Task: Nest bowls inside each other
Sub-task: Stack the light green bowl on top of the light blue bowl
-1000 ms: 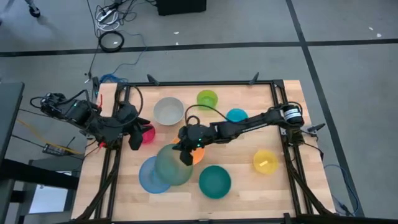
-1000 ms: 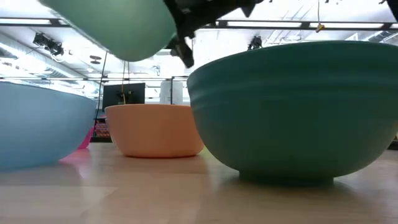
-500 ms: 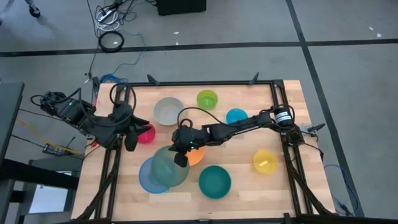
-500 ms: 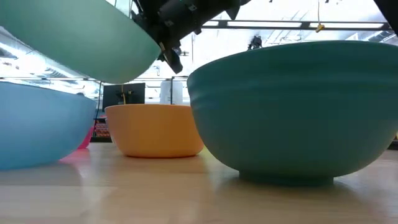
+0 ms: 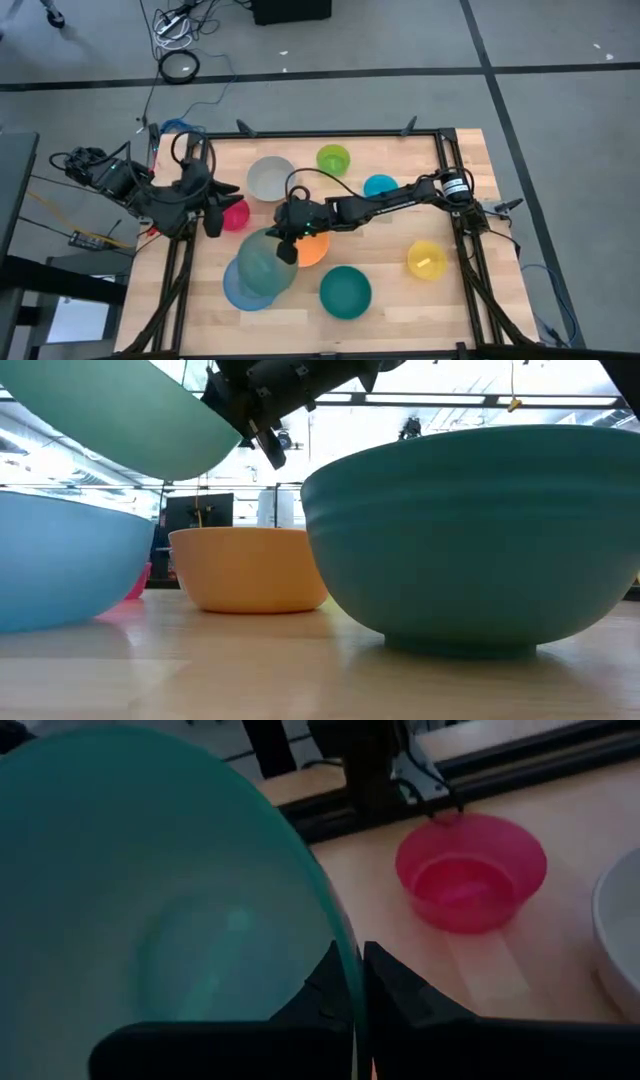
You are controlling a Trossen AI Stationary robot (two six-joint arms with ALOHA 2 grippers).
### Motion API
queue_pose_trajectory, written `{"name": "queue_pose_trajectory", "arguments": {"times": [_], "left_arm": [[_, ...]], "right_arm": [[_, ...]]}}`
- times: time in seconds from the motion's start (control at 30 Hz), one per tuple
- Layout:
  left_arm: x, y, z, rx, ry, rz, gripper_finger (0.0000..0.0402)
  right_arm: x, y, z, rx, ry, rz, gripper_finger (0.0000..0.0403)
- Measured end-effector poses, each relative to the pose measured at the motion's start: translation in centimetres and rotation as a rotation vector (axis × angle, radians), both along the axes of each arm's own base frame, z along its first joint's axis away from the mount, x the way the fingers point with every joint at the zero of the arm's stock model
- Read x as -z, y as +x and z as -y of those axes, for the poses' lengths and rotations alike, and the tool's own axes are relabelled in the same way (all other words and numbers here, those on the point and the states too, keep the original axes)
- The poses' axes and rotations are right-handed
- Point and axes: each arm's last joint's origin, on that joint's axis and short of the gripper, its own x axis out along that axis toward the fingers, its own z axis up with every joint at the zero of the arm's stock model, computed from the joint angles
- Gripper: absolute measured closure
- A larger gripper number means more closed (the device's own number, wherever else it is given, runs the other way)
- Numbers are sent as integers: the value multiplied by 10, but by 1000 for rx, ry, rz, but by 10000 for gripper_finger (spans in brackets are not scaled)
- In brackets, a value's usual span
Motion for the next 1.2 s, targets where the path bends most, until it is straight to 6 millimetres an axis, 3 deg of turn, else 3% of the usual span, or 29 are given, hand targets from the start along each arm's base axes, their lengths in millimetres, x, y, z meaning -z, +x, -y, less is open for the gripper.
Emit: {"name": "queue_pose_trajectory", "arguments": {"times": [0.13, 0.6, 0.87, 1.2], "left_arm": [[-4, 2, 0, -33, 35, 46, 273], [-26, 12, 4, 22, 149, 207, 273], [-27, 12, 4, 25, 157, 213, 273], [-27, 12, 4, 27, 157, 208, 273]], "right_arm": [[-2, 3, 0, -1, 5, 48, 397], [38, 20, -15, -49, 62, 74, 394], [50, 23, -22, -95, 78, 74, 341], [40, 17, -18, -101, 57, 29, 265]]}}
